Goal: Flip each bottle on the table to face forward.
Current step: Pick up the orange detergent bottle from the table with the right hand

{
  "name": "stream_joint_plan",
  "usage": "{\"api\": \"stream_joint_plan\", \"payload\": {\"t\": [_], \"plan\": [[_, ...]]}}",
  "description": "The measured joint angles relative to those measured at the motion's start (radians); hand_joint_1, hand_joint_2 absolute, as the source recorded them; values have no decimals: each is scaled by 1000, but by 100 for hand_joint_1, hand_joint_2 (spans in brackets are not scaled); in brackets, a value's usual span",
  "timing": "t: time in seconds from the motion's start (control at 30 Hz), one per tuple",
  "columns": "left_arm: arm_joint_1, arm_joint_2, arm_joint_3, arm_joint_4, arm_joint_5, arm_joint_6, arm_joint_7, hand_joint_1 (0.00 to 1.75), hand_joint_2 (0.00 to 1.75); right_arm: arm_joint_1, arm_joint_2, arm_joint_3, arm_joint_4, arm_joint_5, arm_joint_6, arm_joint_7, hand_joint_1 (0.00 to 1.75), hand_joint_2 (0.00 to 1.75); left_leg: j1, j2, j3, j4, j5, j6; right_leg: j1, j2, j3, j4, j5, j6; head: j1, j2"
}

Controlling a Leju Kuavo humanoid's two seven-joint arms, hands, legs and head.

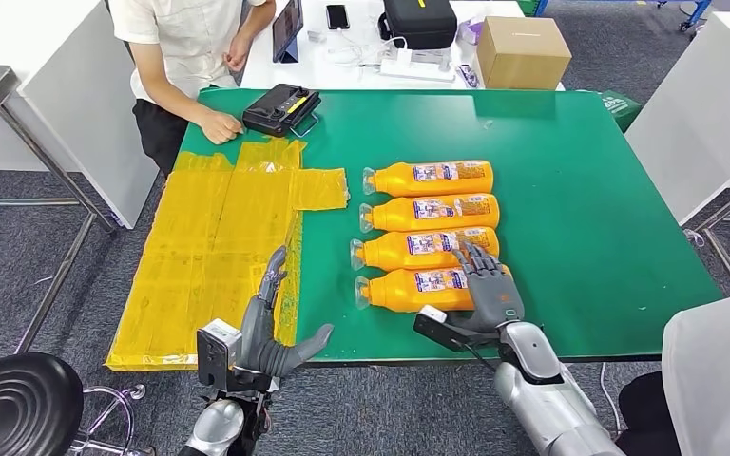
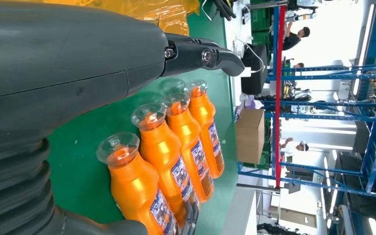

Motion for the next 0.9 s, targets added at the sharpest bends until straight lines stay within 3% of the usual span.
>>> {"api": "stream_joint_plan", "payload": {"t": [0.53, 0.9], "plan": [[5, 0, 0, -8, -2, -2, 5, 0, 175, 52, 52, 52, -12, 10, -18, -34, 0, 175, 0, 1, 3, 0, -1, -1, 0, 1, 2, 0, 0, -1, 0, 0], [20, 0, 1, -24, -16, 0, 18, 0, 175, 48, 64, 63, -4, -37, 73, 62, 0, 175, 1, 1, 17, -1, -8, -4, 1, 2, 4, -1, -7, -6, 0, 0]]}}
